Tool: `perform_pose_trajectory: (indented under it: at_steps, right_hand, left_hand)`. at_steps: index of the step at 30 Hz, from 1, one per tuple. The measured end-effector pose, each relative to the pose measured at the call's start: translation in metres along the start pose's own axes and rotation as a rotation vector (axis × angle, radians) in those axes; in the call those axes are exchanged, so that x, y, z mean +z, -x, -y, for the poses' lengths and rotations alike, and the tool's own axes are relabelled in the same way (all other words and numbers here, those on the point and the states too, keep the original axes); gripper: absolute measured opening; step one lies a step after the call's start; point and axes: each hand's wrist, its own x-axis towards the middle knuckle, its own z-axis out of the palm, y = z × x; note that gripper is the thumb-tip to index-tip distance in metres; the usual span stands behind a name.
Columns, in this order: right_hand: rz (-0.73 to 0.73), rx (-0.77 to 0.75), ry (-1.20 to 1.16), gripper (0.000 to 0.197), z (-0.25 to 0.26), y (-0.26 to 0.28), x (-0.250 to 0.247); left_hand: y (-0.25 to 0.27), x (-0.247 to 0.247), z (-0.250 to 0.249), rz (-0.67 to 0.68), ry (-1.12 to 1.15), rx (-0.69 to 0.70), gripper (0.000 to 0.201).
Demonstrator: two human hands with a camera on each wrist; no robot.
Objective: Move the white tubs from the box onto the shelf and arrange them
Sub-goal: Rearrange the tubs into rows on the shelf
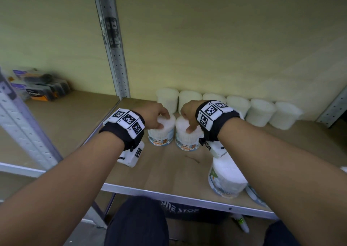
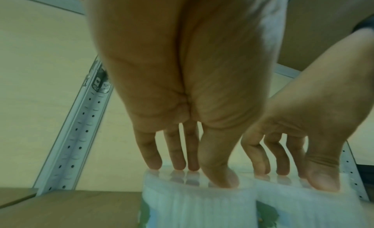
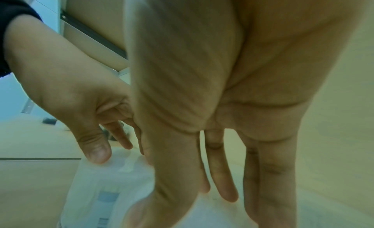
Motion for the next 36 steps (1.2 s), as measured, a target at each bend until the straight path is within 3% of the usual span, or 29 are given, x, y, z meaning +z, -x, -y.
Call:
perform_pose_trajectory:
  at_steps: [4, 7, 8, 11, 13, 26, 36]
  right_hand:
    - [0.003, -0.009, -0.004, 0.072, 0.004, 0.005, 0.016]
    - [0.018, -0.05, -0.111, 0.103, 0.005, 0.004, 0.032]
    - [-0.007, -0.047, -0.117, 0.103, 0.013, 0.028, 0.023]
    - [0.059, -0.107, -0.058, 0.06, 0.042, 0.144, -0.028]
    - [0.078, -0.154, -0.075, 0.044, 0.044, 0.173, -0.036]
    - [0.048, -0.19, -0.215, 0.044, 0.043, 0.219, -0.019]
    - [0.016, -0.158, -0.297, 0.057, 0.036, 0.23, -0.014]
  left_hand:
    - [0.026, 0.004, -0.005, 0.021, 0.043, 0.011, 0.044]
    - [0.044, 0.006, -0.007, 0.031, 0.051, 0.015, 0.044]
    - [0.049, 0.007, -0.008, 0.039, 0.059, 0.012, 0.043]
    - [0.064, 0.008, -0.01, 0.063, 0.061, 0.011, 0.043]
    - [0.073, 0.01, -0.011, 0.073, 0.059, 0.02, 0.042]
    - [0.107, 0.016, -0.028, 0.074, 0.04, 0.066, 0.037]
    - [0.107, 0.018, -0.029, 0.067, 0.031, 0.067, 0.039]
